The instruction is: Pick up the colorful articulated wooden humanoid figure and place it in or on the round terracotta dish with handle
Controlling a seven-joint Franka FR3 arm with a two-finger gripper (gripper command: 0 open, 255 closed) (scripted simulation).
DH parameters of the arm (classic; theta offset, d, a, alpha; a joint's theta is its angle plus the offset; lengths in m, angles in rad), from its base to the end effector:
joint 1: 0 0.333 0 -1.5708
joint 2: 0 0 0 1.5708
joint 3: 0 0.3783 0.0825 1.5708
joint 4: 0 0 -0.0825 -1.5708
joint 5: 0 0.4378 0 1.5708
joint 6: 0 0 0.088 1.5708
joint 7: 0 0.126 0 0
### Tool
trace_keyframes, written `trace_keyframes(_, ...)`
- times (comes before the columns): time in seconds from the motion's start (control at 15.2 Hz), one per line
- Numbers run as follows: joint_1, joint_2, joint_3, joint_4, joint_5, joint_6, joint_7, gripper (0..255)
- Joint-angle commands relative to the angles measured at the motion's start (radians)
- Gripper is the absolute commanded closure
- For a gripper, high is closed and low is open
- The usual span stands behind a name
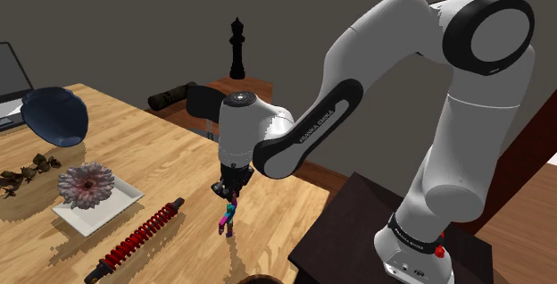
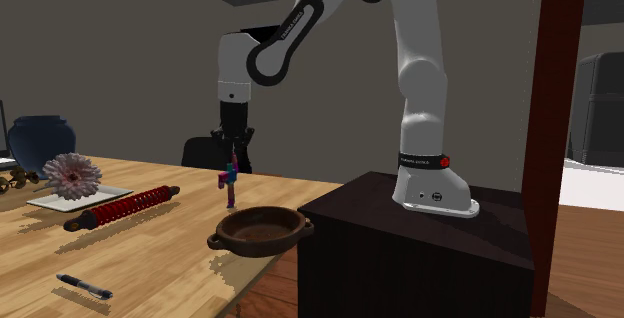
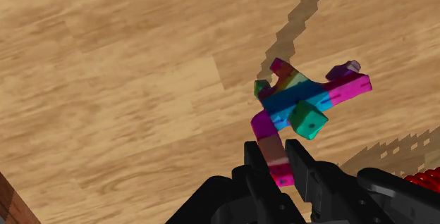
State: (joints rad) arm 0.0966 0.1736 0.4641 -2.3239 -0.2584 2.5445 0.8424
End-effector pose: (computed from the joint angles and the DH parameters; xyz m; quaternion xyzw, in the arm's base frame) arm 0.4823 0.3043 0.2795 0.9978 -0.0407 0.0519 0.0054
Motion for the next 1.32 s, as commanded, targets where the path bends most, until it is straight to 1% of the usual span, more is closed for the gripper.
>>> trace_keyframes(0.0,0.000,0.001,0.000,-0.001,0.000,0.000,0.000,255)
trace_keyframes(0.13,0.002,0.003,0.000,0.000,-0.002,0.000,0.003,255)
trace_keyframes(0.73,-0.015,-0.099,0.026,0.023,0.099,-0.106,-0.073,255)
trace_keyframes(1.25,-0.018,-0.176,0.031,0.059,0.165,-0.208,-0.126,255)
